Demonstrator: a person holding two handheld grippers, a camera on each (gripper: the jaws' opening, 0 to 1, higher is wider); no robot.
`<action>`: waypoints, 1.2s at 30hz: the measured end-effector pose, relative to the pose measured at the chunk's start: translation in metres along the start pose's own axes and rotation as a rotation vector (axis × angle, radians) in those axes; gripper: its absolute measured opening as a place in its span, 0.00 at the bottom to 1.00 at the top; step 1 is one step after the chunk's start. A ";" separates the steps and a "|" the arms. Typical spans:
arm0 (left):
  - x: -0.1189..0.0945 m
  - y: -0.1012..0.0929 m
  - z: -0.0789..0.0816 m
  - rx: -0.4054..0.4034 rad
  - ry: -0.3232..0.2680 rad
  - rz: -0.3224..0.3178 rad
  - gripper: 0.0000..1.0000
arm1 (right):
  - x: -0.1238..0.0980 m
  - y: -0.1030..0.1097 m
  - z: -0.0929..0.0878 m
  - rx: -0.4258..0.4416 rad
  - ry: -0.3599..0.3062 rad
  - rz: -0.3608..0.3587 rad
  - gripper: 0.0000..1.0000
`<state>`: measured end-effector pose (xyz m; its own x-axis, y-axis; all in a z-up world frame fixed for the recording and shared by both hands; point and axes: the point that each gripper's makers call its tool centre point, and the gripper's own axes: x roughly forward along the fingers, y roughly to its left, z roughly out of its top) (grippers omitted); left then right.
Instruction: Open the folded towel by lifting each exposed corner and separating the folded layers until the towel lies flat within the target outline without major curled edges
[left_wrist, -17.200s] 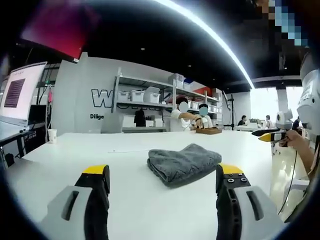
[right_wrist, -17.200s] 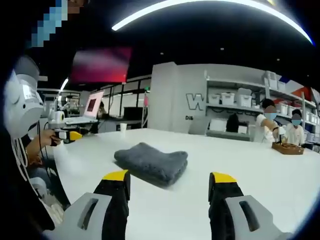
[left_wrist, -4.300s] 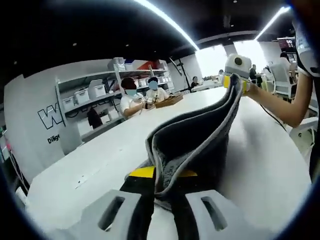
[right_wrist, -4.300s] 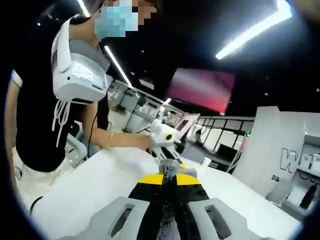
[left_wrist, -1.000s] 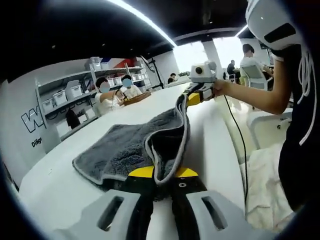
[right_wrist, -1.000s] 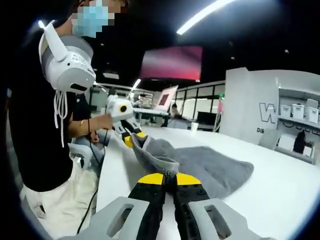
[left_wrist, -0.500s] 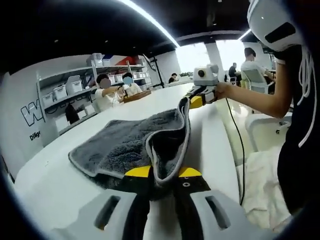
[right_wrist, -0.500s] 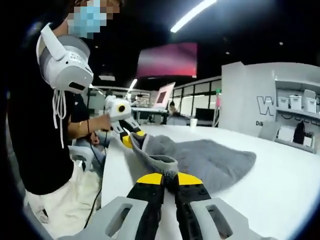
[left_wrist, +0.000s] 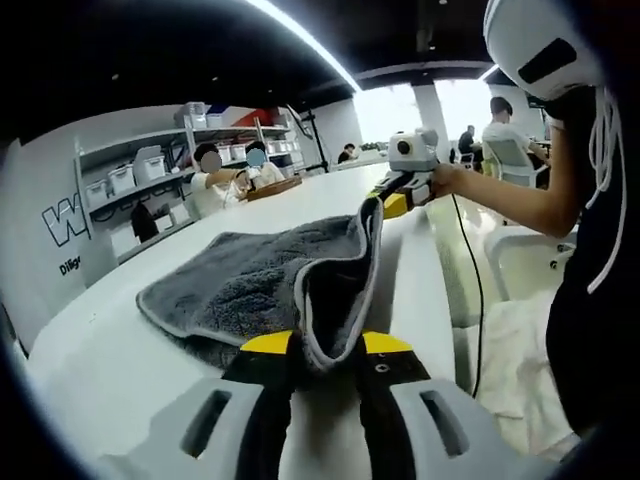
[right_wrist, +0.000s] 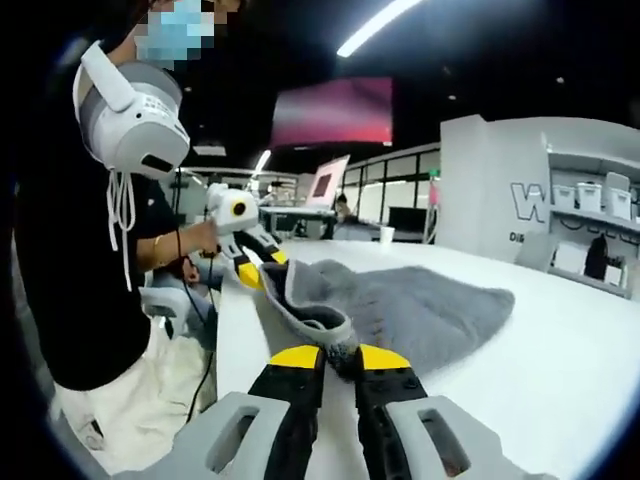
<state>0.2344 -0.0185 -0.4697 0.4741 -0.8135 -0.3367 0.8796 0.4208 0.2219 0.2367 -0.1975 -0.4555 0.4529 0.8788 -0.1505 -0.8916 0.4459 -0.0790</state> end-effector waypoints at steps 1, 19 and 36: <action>-0.001 0.000 -0.001 -0.006 0.003 0.001 0.23 | -0.001 0.000 -0.002 0.007 0.003 0.000 0.09; -0.025 0.001 0.021 -0.026 -0.058 0.018 0.22 | -0.015 0.007 0.001 0.018 -0.005 -0.025 0.12; -0.024 0.024 0.025 0.017 -0.045 0.098 0.21 | -0.019 0.004 0.012 0.004 -0.030 -0.041 0.10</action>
<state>0.2431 0.0015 -0.4333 0.5550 -0.7862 -0.2718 0.8284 0.4925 0.2669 0.2247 -0.2101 -0.4411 0.4891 0.8642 -0.1177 -0.8721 0.4826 -0.0808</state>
